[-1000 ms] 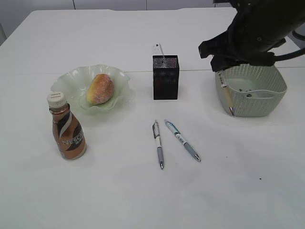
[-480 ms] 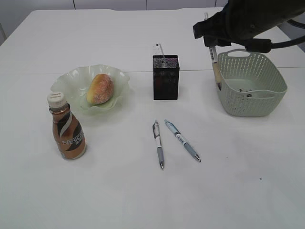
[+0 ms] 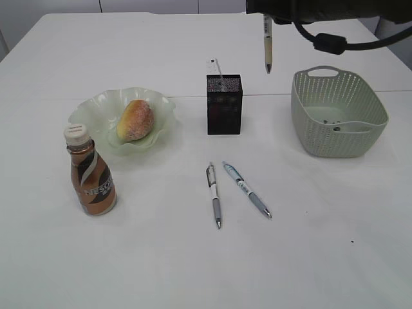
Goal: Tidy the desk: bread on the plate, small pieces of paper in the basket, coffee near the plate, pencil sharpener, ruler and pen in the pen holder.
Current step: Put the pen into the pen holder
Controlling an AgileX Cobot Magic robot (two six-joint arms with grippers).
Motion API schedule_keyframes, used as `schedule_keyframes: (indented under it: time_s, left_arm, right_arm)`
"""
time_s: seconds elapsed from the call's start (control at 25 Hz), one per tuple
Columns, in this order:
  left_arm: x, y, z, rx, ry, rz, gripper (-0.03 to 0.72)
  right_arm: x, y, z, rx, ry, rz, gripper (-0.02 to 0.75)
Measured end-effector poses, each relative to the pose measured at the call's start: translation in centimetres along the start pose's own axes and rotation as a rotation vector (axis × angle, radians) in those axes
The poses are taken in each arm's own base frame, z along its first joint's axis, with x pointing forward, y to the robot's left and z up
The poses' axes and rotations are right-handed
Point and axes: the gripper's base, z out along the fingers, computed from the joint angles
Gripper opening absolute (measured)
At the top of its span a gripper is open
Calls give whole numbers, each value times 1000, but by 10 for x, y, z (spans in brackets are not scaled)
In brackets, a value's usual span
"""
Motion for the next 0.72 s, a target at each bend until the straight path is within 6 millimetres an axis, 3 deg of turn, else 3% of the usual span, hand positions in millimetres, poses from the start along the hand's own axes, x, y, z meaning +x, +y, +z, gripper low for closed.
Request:
schedule_keyframes:
  time_s: [0.36, 0.56, 0.72]
  left_arm:
    - [0, 0, 0, 0, 0, 0, 307]
    - [0, 0, 0, 0, 0, 0, 307]
    - [0, 0, 0, 0, 0, 0, 307]
  right_arm:
    - [17, 6, 44, -49, -207, -145, 100]
    - [37, 9, 69, -75, -244, -161, 100]
    - [40, 10, 89, -83, -279, -161, 100]
